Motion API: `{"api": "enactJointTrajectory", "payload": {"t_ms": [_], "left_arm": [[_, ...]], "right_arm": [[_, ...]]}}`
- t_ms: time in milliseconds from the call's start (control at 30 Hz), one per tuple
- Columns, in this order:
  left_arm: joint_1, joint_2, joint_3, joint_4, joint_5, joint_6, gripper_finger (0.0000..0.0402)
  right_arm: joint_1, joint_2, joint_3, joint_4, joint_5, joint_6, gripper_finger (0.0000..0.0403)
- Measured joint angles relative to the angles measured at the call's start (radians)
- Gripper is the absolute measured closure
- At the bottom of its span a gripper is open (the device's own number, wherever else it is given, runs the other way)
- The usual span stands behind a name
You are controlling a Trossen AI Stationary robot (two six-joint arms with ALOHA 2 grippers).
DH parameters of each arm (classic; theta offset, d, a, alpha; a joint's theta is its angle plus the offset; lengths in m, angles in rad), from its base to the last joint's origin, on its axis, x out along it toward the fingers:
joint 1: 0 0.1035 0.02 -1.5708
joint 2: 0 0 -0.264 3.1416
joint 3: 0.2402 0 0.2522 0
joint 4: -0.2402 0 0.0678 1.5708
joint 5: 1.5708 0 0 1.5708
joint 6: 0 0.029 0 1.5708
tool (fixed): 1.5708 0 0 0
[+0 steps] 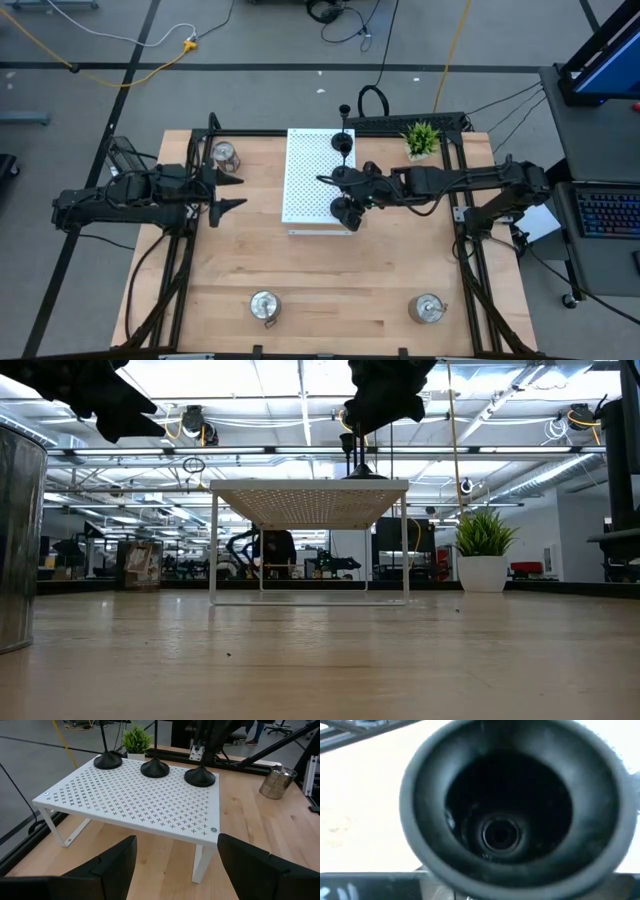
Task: Pick & Place candle stick holders
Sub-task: Put the black candle holder on the shelf aligned with the other black candle holders, then put the top silver scented candle on the shelf
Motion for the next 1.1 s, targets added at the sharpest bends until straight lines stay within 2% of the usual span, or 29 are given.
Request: {"api": "enactJointTrajectory", "payload": {"t_ms": [400,567,767,933,1100], "left_arm": [[0.000,0.000,0.000,0.001,0.003,0.004,0.0117],[0.000,0.000,0.000,0.001,0.003,0.000,0.0117],[0.000,0.000,0.000,0.014,0.005,-0.030,0.0117],[0.000,0.000,0.000,0.026,0.002,-0.130,0.0117],[0.000,0.001,0.000,0.044,0.001,-0.262,0.0117]], "right_arm": [[0.014,-0.039,0.001,0.006,-0.002,0.000,0.0239],[0.028,-0.054,0.000,-0.068,-0.004,0.005,0.0237],[0.040,-0.086,0.000,-0.216,0.000,0.090,0.0245],[0.059,-0.111,0.001,-0.307,0.002,0.123,0.0270],[0.080,-0.138,0.000,-0.368,0.024,0.142,0.0335]]}}
